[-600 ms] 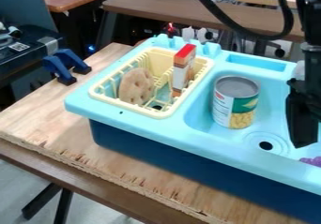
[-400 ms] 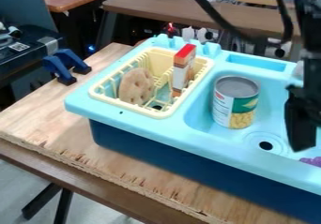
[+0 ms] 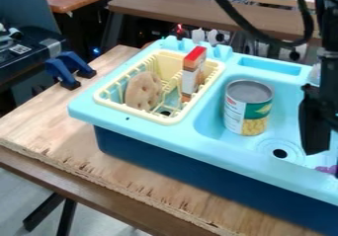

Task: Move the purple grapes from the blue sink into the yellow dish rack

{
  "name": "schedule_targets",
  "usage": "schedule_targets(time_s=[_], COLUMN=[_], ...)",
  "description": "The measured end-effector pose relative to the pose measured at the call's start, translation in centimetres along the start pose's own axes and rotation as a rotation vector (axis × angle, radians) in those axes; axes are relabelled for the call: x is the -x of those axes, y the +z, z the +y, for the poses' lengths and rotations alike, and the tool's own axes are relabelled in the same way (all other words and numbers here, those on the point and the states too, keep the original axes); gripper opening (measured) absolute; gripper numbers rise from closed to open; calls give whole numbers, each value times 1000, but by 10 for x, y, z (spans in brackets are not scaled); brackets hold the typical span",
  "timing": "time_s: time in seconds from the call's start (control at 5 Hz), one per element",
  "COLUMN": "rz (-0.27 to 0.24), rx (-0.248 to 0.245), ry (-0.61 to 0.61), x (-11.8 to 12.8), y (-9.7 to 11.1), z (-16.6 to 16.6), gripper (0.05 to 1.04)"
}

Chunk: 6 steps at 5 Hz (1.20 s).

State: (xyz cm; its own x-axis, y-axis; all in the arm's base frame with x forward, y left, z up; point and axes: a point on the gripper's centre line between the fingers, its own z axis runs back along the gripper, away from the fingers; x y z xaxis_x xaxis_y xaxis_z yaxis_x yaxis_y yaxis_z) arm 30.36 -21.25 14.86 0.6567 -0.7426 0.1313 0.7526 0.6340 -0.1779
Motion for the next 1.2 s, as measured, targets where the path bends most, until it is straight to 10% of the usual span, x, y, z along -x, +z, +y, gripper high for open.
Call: schedule_targets(time_s=[1.0,1.2], rz=[-129,-134], rx=[56,155], ry=[29,-29], x=[-7,-10], y=[-7,-15], z=[49,50], gripper=[1002,1002])
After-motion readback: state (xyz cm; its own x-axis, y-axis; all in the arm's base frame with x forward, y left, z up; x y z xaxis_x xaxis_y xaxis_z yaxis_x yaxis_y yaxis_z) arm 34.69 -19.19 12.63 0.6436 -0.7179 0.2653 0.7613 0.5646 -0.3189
